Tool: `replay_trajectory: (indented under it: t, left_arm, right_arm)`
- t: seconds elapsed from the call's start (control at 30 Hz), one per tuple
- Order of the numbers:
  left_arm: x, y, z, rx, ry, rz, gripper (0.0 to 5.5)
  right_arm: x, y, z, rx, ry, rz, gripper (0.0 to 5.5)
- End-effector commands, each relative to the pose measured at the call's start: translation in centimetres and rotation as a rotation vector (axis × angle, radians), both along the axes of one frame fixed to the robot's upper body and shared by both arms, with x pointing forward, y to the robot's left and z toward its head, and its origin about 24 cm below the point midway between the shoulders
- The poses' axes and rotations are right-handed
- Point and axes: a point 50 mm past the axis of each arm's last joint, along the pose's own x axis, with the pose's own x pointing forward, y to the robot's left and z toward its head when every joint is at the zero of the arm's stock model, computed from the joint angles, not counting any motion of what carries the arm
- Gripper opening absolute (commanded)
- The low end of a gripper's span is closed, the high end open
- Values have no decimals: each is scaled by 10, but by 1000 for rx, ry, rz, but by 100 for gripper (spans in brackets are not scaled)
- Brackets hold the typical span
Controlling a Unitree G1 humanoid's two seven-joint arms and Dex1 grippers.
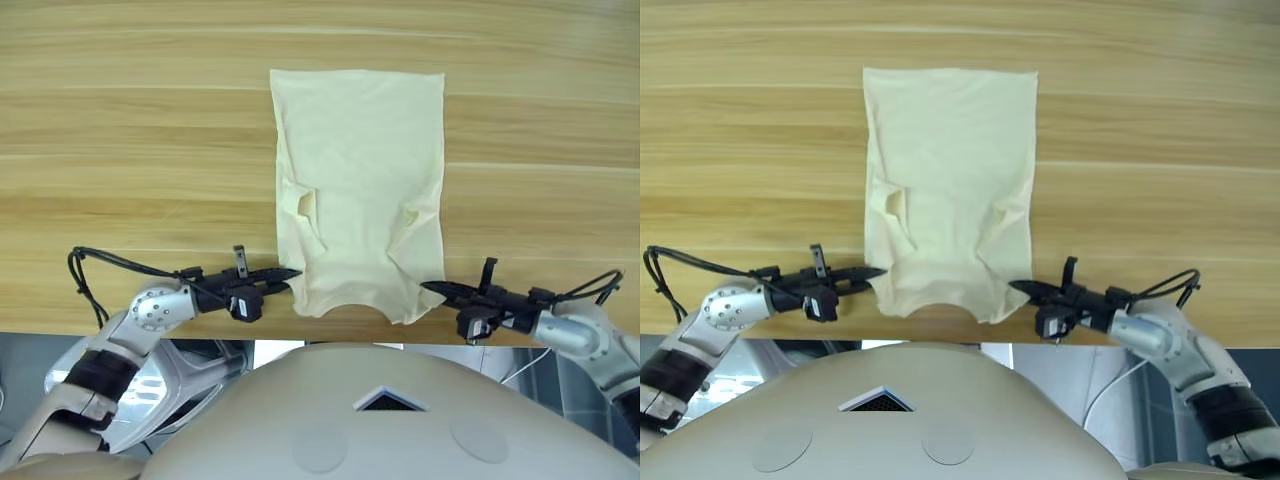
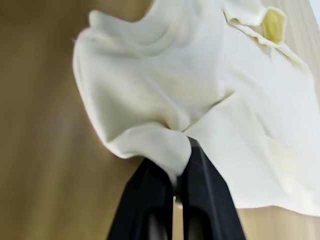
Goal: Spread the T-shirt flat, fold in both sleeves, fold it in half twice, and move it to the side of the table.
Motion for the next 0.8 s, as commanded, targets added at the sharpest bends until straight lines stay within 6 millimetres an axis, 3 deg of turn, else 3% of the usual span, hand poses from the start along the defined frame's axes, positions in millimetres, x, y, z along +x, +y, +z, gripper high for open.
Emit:
replay_trajectory:
  t: [0.03,0.13,0.23,0.33,0.4,0.57,0.8]
  left_arm:
    - [-13,15,13,-19,33,84,2]
    - [-17,19,17,-29,39,109,2]
    - [0,22,22,-97,22,171,2]
    - [64,19,32,-288,-38,372,2]
    - [90,9,32,-372,-23,422,2]
    - [129,-6,31,-466,7,523,2]
    - [182,-8,18,-414,46,783,2]
  right_arm:
    - [2,-6,22,104,-28,-91,1]
    - [4,-4,27,136,-30,-103,1]
    - [27,1,32,207,-88,-149,1]
    - [84,8,37,362,-193,-275,1]
    - [113,14,34,421,-225,-334,1]
    - [161,29,34,509,-261,-412,1]
    - [215,39,27,454,-282,-577,1]
